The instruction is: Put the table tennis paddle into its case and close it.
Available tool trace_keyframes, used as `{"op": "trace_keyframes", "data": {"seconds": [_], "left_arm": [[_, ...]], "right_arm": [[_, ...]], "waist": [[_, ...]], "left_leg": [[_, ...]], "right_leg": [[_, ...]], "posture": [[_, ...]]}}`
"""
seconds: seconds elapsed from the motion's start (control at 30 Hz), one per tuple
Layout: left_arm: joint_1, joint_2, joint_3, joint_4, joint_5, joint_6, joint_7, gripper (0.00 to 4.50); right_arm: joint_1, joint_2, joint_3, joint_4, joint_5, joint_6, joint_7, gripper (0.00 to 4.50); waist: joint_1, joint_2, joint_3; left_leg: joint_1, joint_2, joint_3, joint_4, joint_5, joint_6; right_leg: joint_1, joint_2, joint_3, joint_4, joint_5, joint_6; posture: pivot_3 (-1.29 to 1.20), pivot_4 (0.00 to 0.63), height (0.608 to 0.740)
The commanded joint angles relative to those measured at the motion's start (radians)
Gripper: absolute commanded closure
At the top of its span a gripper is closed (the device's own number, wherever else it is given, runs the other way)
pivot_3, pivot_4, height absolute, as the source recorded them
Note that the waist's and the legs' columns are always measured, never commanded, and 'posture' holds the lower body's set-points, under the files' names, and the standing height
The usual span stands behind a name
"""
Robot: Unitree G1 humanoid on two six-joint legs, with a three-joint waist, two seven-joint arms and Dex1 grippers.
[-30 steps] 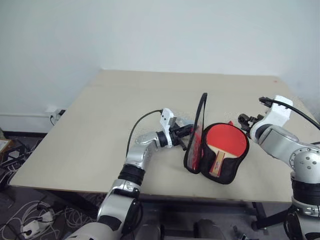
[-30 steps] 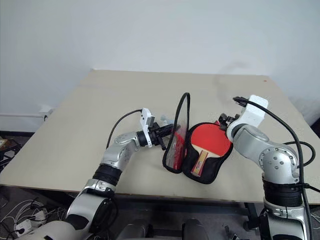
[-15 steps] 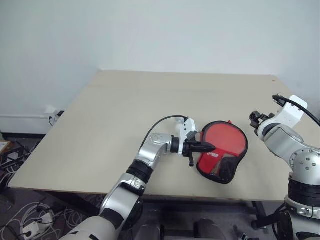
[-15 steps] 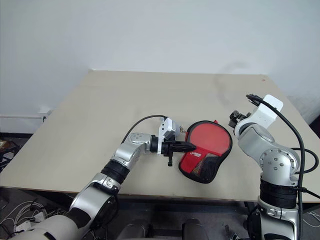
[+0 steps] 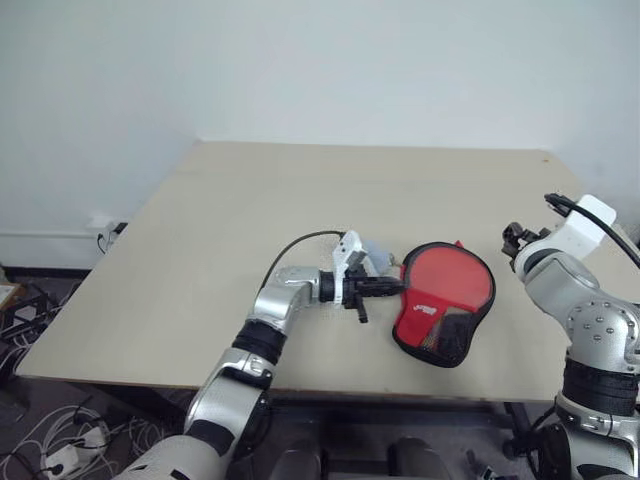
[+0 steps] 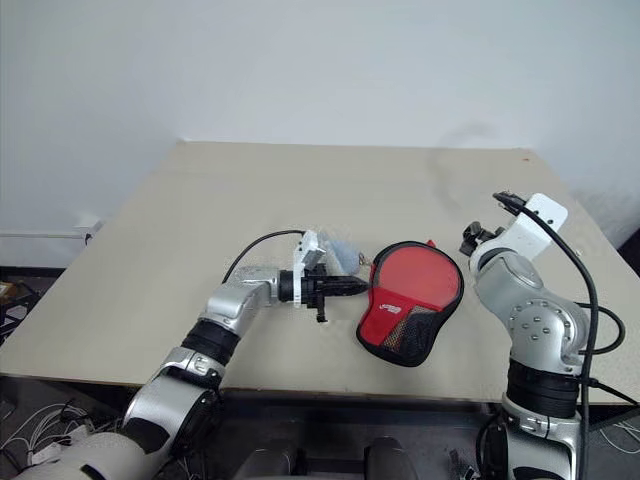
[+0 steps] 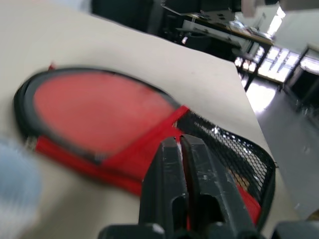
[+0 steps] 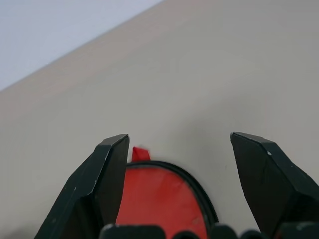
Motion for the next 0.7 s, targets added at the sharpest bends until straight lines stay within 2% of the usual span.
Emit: {"op": "trace_keyframes", "data": {"seconds": [0.03,0.27,0.47,0.7], "left_arm": [[0.013,0.003,0.052,-0.083,-0.083,0.178,0.039,3.46],[0.03,0.018,0.111,-0.132,-0.155,0.456,0.154,1.57],[-0.001,0.011,0.133,-0.104,-0.196,0.639,0.222,1.57],[-0.038,-0.016,0.162,-0.08,-0.231,0.767,0.285,1.57]], "right_arm": [[-0.021,0.019,-0.011,-0.011,-0.051,-0.005,0.034,0.93],[-0.02,0.061,-0.027,-0.006,-0.112,0.006,0.076,0.93],[-0.021,0.095,-0.044,-0.01,-0.152,0.019,0.097,0.93],[-0.021,0.127,-0.066,-0.022,-0.193,0.035,0.116,0.93]], "waist": [[0.0,0.0,0.0],[0.0,0.001,0.0],[-0.001,0.001,0.0],[0.0,0.002,0.0]], "left_leg": [[0.0,0.0,0.0,0.0,0.0,0.0],[0.001,0.0,-0.001,0.0,0.0,0.0],[0.001,0.0,-0.001,0.0,0.0,0.0],[0.001,0.0,-0.001,0.0,0.0,0.0]], "right_leg": [[0.0,0.0,0.0,0.0,0.0,0.0],[0.0,0.0,-0.001,0.001,0.0,0.0],[0.0,0.0,-0.001,0.001,0.0,0.0],[0.0,0.0,-0.001,0.001,0.0,0.0]], "posture": [[0.0,0.0,0.74],[0.0,0.0,0.74],[0.0,0.0,0.74],[0.0,0.0,0.74]]}}
